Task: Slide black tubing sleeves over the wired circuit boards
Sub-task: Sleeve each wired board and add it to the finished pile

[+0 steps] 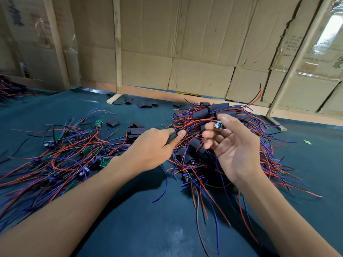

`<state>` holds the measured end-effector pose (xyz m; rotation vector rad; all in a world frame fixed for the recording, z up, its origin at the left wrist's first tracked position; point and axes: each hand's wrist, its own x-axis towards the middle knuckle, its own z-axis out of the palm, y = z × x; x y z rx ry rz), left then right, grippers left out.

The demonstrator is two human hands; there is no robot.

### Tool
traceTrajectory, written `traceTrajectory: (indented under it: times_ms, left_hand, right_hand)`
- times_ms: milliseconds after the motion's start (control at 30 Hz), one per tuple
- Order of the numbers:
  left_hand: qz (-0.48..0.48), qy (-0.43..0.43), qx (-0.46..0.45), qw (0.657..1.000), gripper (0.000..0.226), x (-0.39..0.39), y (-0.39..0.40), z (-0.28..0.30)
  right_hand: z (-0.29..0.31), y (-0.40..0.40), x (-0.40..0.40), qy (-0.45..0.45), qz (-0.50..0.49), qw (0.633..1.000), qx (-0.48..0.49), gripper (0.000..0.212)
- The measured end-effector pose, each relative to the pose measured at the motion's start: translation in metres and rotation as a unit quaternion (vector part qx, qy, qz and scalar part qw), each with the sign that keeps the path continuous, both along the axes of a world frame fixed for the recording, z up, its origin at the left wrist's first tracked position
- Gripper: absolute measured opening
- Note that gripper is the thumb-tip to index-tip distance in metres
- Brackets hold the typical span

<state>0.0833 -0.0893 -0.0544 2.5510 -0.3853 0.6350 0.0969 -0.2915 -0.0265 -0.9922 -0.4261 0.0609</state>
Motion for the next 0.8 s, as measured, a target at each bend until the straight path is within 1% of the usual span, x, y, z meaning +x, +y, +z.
traceTrajectory:
  times_ms: [67,167,233,300,367,433,500,600,633,733,800]
  left_hand:
    - [0.02,-0.031,0.058,0.998,0.05,0.002,0.002,-0.001]
    - [0.024,-0.119,0.138,0.983,0.043,0.003,0.004,0.002]
    - [0.046,-0.172,0.15,0.972,0.04,0.002,0.004,0.004]
    - [0.067,-0.201,0.148,0.966,0.034,0.0,0.004,0.006]
    - [0.059,-0.197,0.139,0.969,0.028,0.0,0.004,0.007]
    - [0.048,-0.187,0.147,0.97,0.029,-0.002,0.001,0.008]
    - [0.038,-0.181,0.145,0.972,0.032,-0.004,-0.003,0.011]
    - [0.041,-0.193,0.164,0.966,0.029,-0.004,-0.007,0.011]
    - [0.048,-0.198,0.171,0.964,0.028,-0.004,-0.007,0.011]
    - [0.069,-0.198,0.171,0.963,0.028,-0.004,-0.006,0.011]
    - [0.079,-0.197,0.167,0.963,0.023,-0.005,-0.007,0.011]
  right_hand:
    - [-0.002,0.001,0.0,-0.007,-0.012,1.0,-0.014,0.015]
    - [-0.007,0.005,0.001,-0.017,-0.015,0.999,-0.039,0.012]
    - [-0.009,0.008,0.001,-0.032,-0.011,0.997,-0.065,0.017]
    - [-0.011,0.011,-0.001,-0.045,-0.007,0.993,-0.109,0.026]
    - [-0.014,0.015,-0.004,-0.054,-0.019,0.988,-0.145,0.028]
    - [-0.017,0.019,-0.006,-0.061,-0.033,0.986,-0.153,0.025]
    - [-0.018,0.021,-0.006,-0.052,-0.021,0.988,-0.143,0.026]
    - [-0.017,0.02,-0.006,-0.015,0.026,0.994,-0.107,0.033]
    - [-0.017,0.019,-0.006,-0.004,0.039,0.994,-0.098,0.032]
    - [-0.015,0.017,-0.005,0.014,0.049,0.994,-0.092,0.018]
    - [-0.014,0.016,-0.005,0.019,0.042,0.994,-0.101,0.013]
